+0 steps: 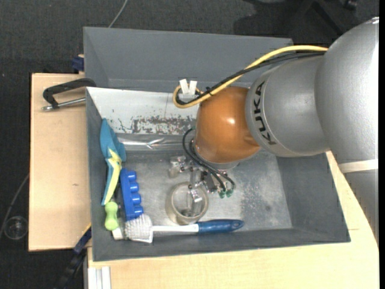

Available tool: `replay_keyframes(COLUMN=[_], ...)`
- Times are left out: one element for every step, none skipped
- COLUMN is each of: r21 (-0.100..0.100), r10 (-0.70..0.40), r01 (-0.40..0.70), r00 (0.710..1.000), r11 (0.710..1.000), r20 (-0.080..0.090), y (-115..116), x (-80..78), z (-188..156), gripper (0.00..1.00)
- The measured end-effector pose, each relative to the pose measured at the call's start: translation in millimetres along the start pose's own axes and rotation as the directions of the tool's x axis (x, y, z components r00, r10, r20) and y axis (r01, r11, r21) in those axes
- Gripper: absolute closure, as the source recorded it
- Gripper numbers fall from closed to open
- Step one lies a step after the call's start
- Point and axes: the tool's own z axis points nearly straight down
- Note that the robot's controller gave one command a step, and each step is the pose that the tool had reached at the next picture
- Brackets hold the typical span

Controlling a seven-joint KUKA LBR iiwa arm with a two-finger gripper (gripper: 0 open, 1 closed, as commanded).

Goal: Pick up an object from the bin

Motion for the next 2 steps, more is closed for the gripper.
replay_keyframes(r21=[-0.003, 0.001], r10=[-0.265, -0.333], r01=[0.265, 0.333], r00=[0.964, 0.943], r11=[0.964, 0.943], r20=[0.005, 0.005], y=[7, 18], x=[-2.5, -15.9], z=[-8, -5], gripper=[0.00, 0.00])
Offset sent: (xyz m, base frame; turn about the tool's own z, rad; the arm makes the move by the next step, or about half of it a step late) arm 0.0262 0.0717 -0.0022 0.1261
